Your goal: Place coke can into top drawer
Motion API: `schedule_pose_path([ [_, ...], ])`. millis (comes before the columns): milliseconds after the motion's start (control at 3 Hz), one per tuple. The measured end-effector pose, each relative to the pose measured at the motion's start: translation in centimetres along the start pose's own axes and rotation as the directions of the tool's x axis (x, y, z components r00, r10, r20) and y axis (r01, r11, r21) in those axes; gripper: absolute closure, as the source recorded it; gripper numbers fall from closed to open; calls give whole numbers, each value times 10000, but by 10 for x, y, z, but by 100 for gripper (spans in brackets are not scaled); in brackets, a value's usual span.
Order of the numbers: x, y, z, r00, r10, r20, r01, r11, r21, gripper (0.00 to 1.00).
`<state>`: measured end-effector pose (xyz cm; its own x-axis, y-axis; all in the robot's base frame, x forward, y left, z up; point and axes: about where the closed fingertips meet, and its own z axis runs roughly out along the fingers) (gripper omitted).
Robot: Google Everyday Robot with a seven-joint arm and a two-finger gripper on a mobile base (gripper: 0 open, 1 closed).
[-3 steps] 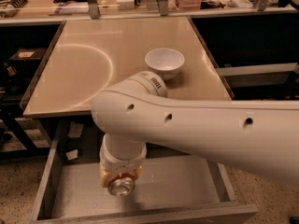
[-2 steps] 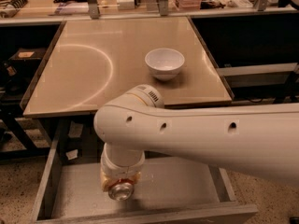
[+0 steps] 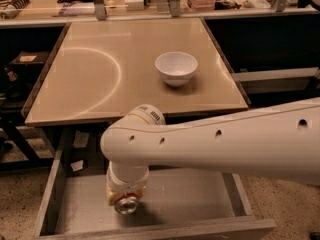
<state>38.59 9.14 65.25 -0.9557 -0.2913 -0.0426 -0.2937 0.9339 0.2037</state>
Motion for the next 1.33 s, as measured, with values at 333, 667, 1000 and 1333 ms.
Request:
schedule_pose_path([
  [333, -9, 0, 20, 9998, -193, -19, 193, 9998, -7, 100],
  [667, -12, 3, 39, 9996, -285, -67, 285, 9996, -46, 100],
  [1000, -15, 4, 50, 9995, -306, -93, 306, 9995, -77, 100],
  [1333, -17, 2, 57, 9991, -11, -423, -14, 9982, -593, 100],
])
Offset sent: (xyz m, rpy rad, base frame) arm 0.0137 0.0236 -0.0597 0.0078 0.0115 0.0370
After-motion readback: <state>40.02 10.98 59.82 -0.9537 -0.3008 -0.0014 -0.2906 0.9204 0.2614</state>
